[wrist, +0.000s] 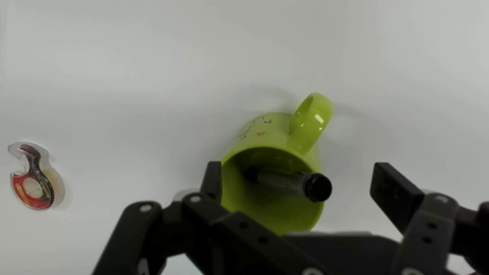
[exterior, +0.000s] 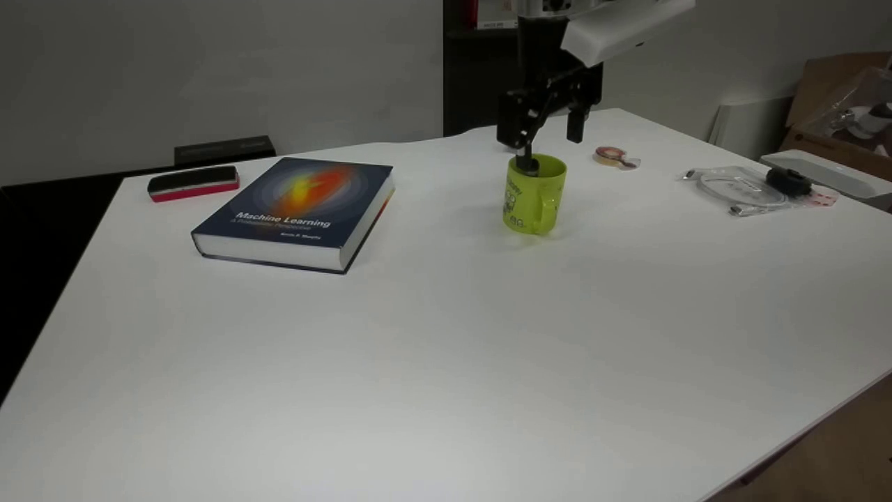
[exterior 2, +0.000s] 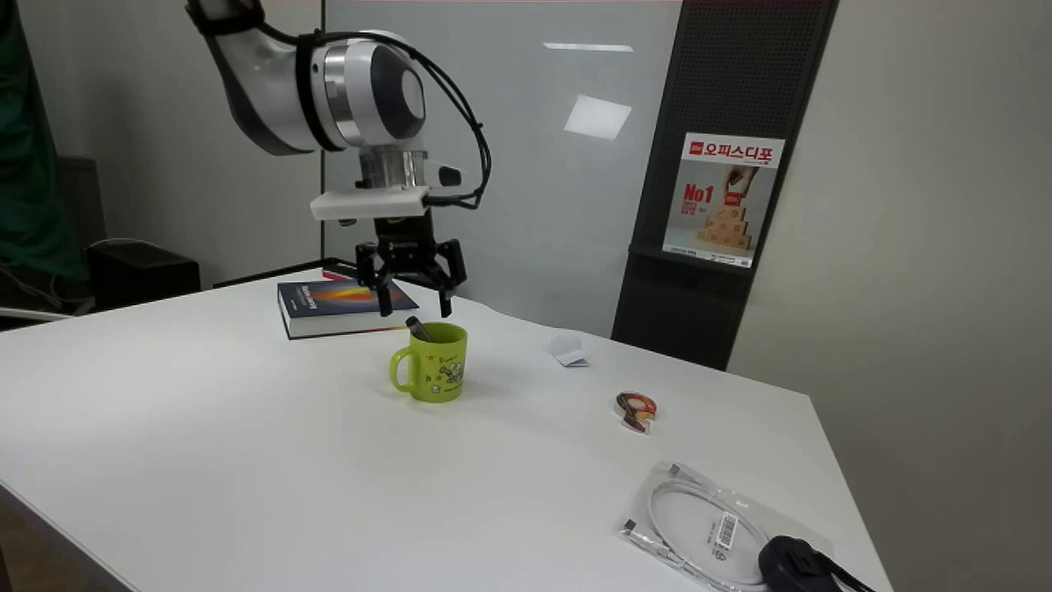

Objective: Take the marker from the yellow cup and place it on the table

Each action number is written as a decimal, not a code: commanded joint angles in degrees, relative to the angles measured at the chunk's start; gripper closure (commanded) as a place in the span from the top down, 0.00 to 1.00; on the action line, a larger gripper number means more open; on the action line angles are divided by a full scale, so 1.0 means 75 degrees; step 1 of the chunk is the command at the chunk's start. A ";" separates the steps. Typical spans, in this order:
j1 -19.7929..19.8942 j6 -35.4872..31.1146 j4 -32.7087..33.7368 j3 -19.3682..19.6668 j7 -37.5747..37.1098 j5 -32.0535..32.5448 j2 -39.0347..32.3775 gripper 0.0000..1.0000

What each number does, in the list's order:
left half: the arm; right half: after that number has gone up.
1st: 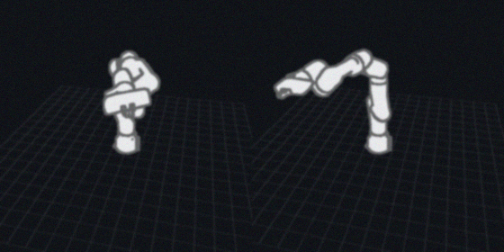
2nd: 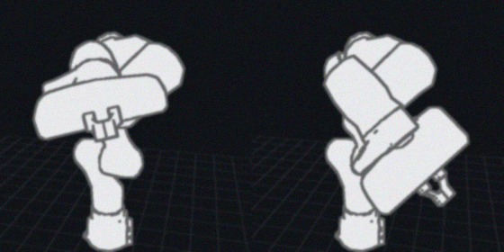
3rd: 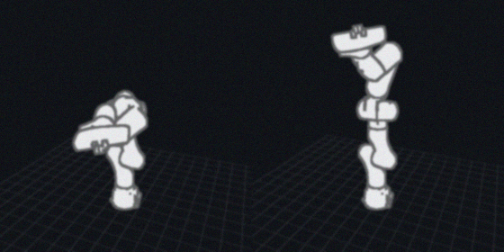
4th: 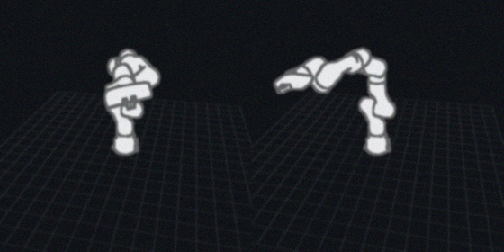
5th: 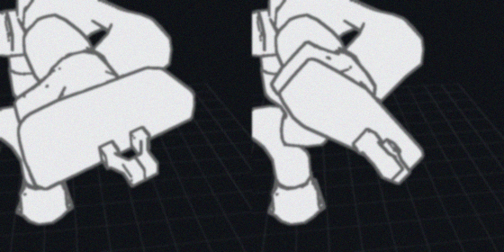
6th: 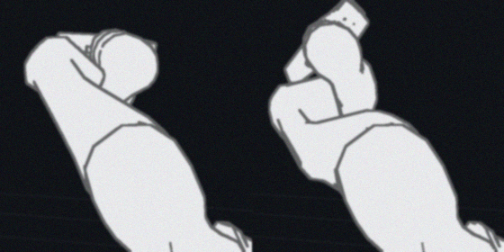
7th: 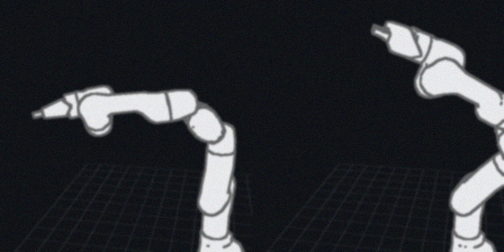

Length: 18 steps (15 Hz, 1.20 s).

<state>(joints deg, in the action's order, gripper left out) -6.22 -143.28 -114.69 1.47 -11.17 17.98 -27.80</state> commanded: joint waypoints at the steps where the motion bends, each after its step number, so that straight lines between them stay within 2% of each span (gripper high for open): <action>1: -0.0093 0.0106 0.0268 0.0125 0.0048 -0.0135 -0.0201 1.00; 13: -0.0164 0.0267 0.0737 0.0177 0.0147 -0.0122 -0.0567 1.00; 14: -0.0174 0.0274 0.0780 0.0176 0.0161 -0.0124 -0.0598 0.75; 15: -0.0188 0.0279 0.0820 0.0184 0.0165 -0.0117 -0.0629 0.75; 18: -0.0206 0.0292 0.0903 0.0185 0.0189 -0.0127 -0.0692 0.53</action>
<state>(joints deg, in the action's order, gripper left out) -6.85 -142.69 -110.36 2.04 -10.18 17.57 -31.76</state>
